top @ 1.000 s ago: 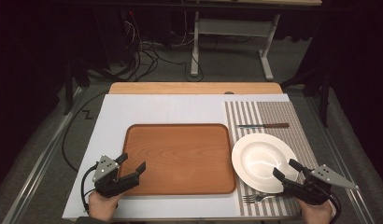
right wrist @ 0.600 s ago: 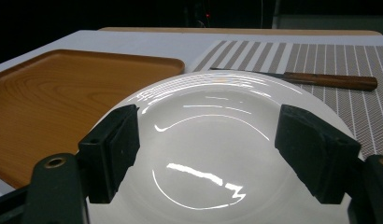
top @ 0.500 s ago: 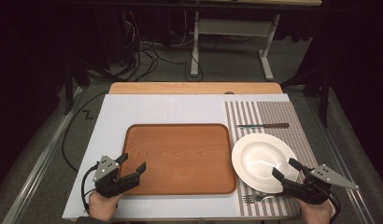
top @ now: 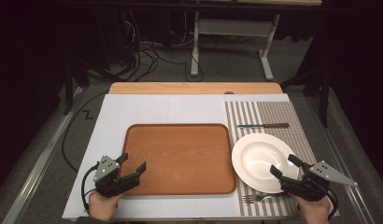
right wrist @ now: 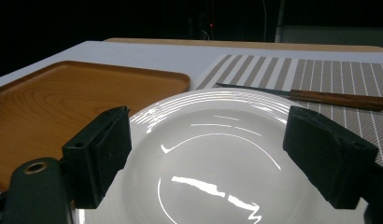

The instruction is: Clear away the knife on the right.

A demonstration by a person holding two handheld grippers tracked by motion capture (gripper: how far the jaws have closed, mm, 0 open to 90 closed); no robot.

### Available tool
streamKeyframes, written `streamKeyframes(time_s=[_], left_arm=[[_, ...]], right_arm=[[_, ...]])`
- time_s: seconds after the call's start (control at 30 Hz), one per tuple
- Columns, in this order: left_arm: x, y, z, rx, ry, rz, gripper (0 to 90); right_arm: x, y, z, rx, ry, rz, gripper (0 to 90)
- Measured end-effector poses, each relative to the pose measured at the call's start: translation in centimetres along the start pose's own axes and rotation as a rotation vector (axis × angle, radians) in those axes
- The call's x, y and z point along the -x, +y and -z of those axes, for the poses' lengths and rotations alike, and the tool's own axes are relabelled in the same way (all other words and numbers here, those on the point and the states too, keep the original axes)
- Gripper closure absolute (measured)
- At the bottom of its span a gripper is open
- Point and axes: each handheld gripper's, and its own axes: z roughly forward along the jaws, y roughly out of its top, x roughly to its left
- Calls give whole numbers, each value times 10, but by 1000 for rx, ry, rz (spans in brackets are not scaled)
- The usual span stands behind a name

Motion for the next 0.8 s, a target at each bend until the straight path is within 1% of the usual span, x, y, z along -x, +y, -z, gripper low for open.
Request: streamKeyframes(time_s=[0.43, 0.63, 0.8], left_arm=[[0, 0, 0, -3, 2, 2, 247], [0, 0, 0, -3, 2, 2, 247], [0, 0, 0, -5, 1, 1, 248]], right_arm=[[-2, 8, -6, -19, 13, 21, 153], [-3, 12, -10, -30, 21, 24, 152], [-4, 15, -13, -28, 24, 22, 151]])
